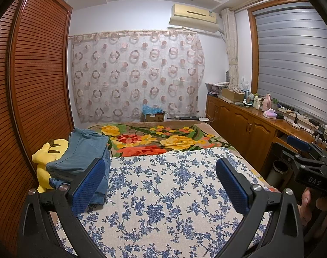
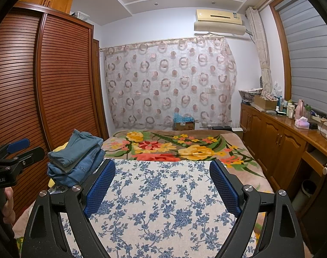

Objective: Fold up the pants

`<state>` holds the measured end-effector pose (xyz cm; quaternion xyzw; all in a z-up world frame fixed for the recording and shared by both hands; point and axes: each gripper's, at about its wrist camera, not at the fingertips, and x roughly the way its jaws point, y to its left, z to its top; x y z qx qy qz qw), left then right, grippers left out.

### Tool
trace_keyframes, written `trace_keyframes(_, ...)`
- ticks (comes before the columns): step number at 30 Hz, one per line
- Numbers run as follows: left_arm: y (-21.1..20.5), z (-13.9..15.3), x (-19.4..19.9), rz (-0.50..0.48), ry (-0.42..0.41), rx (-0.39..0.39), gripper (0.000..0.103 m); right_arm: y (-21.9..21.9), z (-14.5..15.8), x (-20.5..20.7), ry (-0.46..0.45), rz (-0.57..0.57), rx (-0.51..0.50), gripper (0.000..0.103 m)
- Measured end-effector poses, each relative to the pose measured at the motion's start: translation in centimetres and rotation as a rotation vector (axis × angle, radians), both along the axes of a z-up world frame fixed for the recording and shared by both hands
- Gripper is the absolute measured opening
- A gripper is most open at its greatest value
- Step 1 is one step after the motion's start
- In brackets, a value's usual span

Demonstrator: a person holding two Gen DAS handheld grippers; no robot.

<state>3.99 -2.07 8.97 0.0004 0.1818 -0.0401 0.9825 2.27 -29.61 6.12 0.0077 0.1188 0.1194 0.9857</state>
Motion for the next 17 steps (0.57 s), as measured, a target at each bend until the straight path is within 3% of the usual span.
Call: trace_keyframes(17, -0.01, -0.08, -0.05, 0.001, 0.0, 0.0, 0.103, 0.06, -0.03, -0.05, -0.001, 0.0, 0.0, 0.09)
